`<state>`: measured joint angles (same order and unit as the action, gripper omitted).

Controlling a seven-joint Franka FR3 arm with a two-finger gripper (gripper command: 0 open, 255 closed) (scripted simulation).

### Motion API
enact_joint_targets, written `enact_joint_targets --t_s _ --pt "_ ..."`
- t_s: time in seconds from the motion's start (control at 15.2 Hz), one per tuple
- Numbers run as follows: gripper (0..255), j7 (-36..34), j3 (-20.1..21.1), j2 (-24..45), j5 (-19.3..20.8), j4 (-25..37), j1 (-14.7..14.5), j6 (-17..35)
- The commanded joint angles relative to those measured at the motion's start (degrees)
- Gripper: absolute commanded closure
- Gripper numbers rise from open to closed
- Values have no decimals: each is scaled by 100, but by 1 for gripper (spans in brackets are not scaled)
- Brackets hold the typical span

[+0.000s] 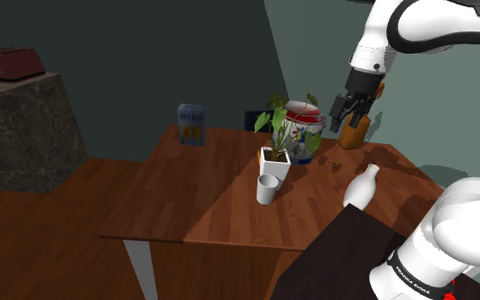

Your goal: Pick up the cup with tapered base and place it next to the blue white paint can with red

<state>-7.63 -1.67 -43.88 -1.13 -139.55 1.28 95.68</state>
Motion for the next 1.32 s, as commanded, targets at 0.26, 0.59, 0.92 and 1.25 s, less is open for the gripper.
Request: enact_joint_targets --t_s 0.26,0.59,0.92,1.25 --pt "0 116 -128 550 8 -279 34 793" --pt "0 281 -292 1416 -25 -445 56 1778" --pt "0 489 -454 2443 -141 -400 47 2707" --pt "0 770 -597 3577 -386 -145 17 3518"
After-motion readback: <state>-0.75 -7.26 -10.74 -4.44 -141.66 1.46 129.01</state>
